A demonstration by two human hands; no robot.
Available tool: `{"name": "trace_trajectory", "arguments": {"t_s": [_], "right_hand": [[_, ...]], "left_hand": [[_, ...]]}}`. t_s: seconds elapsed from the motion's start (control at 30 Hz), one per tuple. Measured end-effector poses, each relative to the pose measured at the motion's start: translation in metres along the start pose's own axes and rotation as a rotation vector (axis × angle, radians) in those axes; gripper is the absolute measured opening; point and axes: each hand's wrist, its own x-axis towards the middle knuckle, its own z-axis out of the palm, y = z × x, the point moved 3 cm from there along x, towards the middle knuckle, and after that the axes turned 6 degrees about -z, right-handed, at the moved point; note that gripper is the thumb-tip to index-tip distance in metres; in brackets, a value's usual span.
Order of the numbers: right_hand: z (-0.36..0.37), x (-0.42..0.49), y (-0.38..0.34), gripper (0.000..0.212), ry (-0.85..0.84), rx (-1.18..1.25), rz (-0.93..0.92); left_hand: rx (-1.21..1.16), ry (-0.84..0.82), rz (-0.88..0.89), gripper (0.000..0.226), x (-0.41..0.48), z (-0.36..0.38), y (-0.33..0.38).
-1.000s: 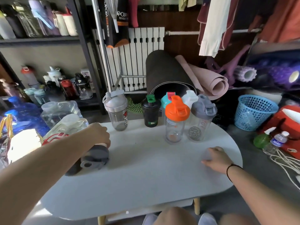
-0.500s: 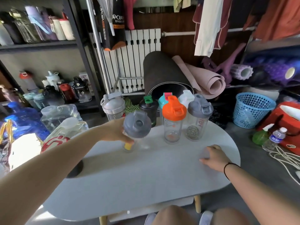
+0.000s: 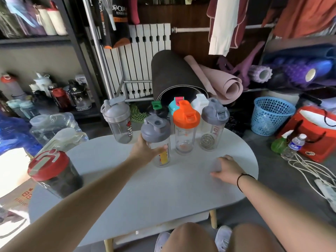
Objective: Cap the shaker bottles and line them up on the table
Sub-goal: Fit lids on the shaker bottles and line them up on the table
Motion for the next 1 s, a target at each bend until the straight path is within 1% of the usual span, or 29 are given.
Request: {"name": "trace_trajectory", "arguments": {"t_s": [0.07, 0.17, 0.27, 0.33, 0.43, 0.47, 0.5, 0.53, 0.6, 0.63, 0.7, 0.77, 0.87, 0.93, 1.0], "right_hand": [[-0.001, 0.001, 0.000, 0.082, -0.020, -0.032, -0.008], [-0.003, 0.000, 0.000, 0.101, -0.090, -0.097, -0.008], [-0.002, -0.005, -0.004, 0.123, -0.199, -0.180, 0.008], [-0.001, -0.009, -0.008, 0.132, -0.250, -0.266, 0.020], [0.000, -0.010, -0.013, 0.133, -0.287, -0.360, 0.029], [-0.001, -0.010, -0.014, 0.132, -0.299, -0.380, 0.034], [-0.001, -0.010, -0.016, 0.132, -0.310, -0.400, 0.038], [-0.001, -0.010, -0.016, 0.132, -0.317, -0.420, 0.041], [0.000, -0.009, -0.017, 0.132, -0.326, -0.444, 0.048], [0.001, -0.008, -0.017, 0.132, -0.326, -0.451, 0.049], [0.002, -0.007, -0.016, 0.133, -0.320, -0.457, 0.046], [0.002, -0.007, -0.016, 0.133, -0.312, -0.459, 0.034], [0.001, -0.008, -0.016, 0.132, -0.311, -0.448, 0.022], [0.001, -0.009, -0.016, 0.132, -0.316, -0.438, 0.018], [0.000, -0.010, -0.016, 0.132, -0.316, -0.427, 0.018]], "left_hand": [[-0.040, 0.076, -0.020, 0.101, -0.008, 0.006, -0.006], [-0.020, 0.110, -0.109, 0.106, -0.016, 0.010, -0.014], [0.028, 0.068, -0.139, 0.100, -0.018, 0.008, -0.023], [0.048, 0.037, -0.138, 0.091, -0.018, 0.006, -0.027], [0.061, 0.094, -0.094, 0.069, -0.018, 0.001, -0.025], [0.042, 0.106, -0.083, 0.066, -0.017, 0.000, -0.025], [0.001, 0.098, -0.078, 0.069, -0.015, 0.000, -0.024], [-0.062, 0.062, -0.079, 0.077, -0.013, 0.002, -0.024], [-0.179, -0.056, -0.059, 0.097, -0.010, 0.011, -0.023], [-0.202, -0.105, -0.049, 0.099, -0.010, 0.016, -0.023], [-0.244, -0.129, -0.049, 0.092, -0.009, 0.026, -0.026], [-0.270, -0.071, -0.075, 0.080, -0.008, 0.032, -0.030], [-0.177, 0.092, -0.085, 0.068, -0.009, 0.035, -0.028], [-0.131, 0.168, -0.076, 0.069, -0.007, 0.038, -0.025], [-0.099, 0.223, -0.082, 0.076, -0.004, 0.042, -0.022]]}}
